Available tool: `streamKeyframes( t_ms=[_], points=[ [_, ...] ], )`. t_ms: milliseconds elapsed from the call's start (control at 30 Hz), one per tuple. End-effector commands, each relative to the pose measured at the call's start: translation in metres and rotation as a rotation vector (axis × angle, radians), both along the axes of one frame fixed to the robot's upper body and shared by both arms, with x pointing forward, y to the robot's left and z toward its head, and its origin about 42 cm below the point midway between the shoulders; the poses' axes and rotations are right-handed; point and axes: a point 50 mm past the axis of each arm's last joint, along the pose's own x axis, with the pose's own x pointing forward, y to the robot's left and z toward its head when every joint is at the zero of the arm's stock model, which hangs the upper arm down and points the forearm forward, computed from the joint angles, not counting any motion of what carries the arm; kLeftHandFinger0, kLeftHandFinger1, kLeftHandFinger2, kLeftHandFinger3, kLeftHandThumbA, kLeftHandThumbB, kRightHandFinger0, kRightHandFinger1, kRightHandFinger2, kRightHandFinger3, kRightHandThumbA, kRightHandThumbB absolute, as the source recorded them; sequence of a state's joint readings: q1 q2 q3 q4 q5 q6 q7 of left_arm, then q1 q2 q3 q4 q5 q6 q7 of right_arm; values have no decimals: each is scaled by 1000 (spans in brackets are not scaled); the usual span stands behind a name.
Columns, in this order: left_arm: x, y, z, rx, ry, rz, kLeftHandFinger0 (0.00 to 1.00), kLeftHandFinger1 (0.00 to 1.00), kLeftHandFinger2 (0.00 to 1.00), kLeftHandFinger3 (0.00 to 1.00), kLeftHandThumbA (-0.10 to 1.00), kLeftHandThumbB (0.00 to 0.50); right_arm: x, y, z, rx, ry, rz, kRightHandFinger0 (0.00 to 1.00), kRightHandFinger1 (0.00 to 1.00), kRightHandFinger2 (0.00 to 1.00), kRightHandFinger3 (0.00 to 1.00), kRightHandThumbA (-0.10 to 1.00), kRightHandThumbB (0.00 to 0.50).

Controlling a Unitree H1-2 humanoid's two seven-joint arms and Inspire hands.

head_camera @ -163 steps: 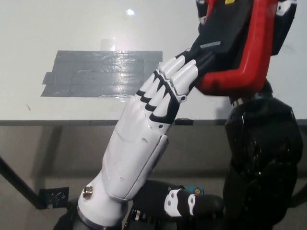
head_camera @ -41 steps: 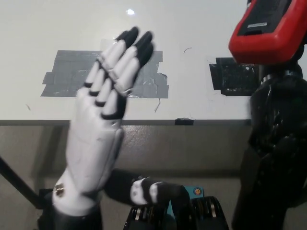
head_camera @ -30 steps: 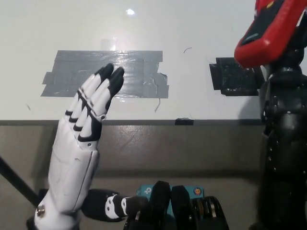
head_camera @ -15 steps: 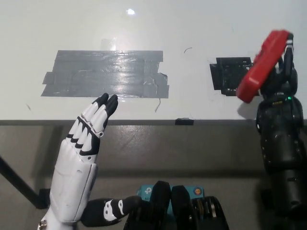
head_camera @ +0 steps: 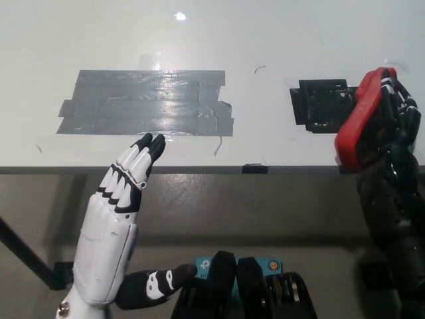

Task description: The robot first picks the multimeter with right hand and then unfolds the black stand on the back of it using left hand

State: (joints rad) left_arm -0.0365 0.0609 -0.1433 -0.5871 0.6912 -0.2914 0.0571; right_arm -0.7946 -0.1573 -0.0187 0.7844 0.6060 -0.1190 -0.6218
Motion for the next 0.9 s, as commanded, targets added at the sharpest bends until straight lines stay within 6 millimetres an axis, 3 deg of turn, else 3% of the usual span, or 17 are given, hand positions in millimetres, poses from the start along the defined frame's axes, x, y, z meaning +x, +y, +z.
streamKeyframes(
  t_ms=[0, 200, 300, 333, 400, 467, 567, 633, 867],
  points=[
    [-7, 3, 7, -11, -83, -3, 1000, 1000, 1000, 1000, 1000, 288, 30, 8, 169, -598, -539, -100, 8, 171, 512, 657, 148, 177],
    [-9, 0, 5, -23, -66, -15, 1000, 1000, 1000, 1000, 1000, 292, 37, 17, 190, -706, -575, -132, 11, 203, 550, 723, 68, 178],
    [-11, -3, 2, -23, -55, -27, 1000, 1000, 1000, 1000, 1000, 297, 42, 22, 204, -768, -568, -166, 85, 281, 635, 724, 47, 173],
    [-12, -5, 2, -24, -50, -33, 1000, 1000, 1000, 1000, 1000, 298, 45, 24, 209, -779, -567, -168, 150, 308, 623, 698, 53, 166],
    [-14, -7, 1, -20, -46, -33, 1000, 1000, 1000, 1000, 1000, 300, 52, 30, 217, -787, -561, -161, 54, 170, 504, 616, 50, 171],
    [-16, -11, 1, -13, -45, -43, 1000, 1000, 1000, 1000, 1000, 298, 61, 41, 228, -791, -533, -145, 0, 110, 482, 573, 34, 181],
    [-16, -15, 1, -7, -44, -62, 1000, 1000, 1000, 1000, 1000, 299, 68, 49, 236, -813, -517, -120, 0, 97, 483, 549, 15, 167],
    [-16, -17, 2, -8, -44, -76, 1000, 1000, 1000, 1000, 1000, 303, 72, 57, 242, -822, -509, -86, 0, 4, 362, 497, -4, 150],
    [-14, -18, -1, -14, -34, -78, 1000, 1000, 1000, 1000, 1000, 310, 79, 79, 252, -902, -452, -5, 0, 0, 80, 492, -43, 207]
  ],
)
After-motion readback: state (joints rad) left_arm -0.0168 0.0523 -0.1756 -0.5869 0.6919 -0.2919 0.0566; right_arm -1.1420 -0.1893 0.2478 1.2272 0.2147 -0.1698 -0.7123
